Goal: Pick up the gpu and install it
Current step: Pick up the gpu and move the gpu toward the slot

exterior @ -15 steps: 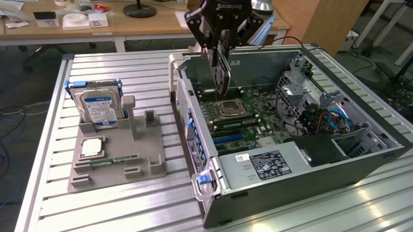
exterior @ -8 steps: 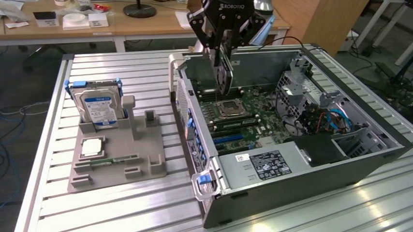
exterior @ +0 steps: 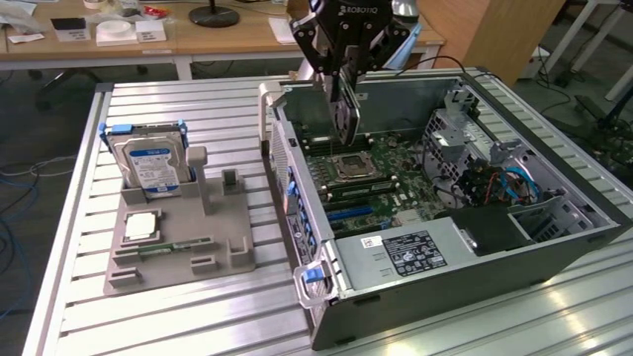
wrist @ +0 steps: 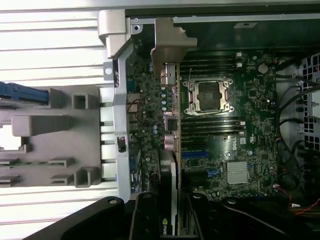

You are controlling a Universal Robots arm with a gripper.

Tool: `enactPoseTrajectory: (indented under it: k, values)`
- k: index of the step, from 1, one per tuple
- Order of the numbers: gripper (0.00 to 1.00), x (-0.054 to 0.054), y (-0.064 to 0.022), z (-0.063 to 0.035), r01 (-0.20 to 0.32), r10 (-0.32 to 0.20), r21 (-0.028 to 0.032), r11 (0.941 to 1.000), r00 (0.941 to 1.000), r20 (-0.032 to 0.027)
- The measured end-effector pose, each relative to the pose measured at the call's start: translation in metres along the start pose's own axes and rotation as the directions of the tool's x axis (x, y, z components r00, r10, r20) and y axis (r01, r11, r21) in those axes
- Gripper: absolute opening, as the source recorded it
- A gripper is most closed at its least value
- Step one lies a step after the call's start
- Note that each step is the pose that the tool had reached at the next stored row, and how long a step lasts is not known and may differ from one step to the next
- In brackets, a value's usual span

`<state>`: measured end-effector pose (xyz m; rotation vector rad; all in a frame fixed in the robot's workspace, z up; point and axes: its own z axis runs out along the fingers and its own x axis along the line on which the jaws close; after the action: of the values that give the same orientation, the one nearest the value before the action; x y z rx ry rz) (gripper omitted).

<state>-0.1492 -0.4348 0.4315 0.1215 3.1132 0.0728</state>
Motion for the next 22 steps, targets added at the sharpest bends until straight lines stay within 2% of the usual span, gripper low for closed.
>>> enactPoseTrajectory:
  k: [22]
  values:
    - [0.27, -0.0060, 0.0005, 0.0002, 0.000, 0.000, -0.0001, 1.0000, 1.0000, 0.0000]
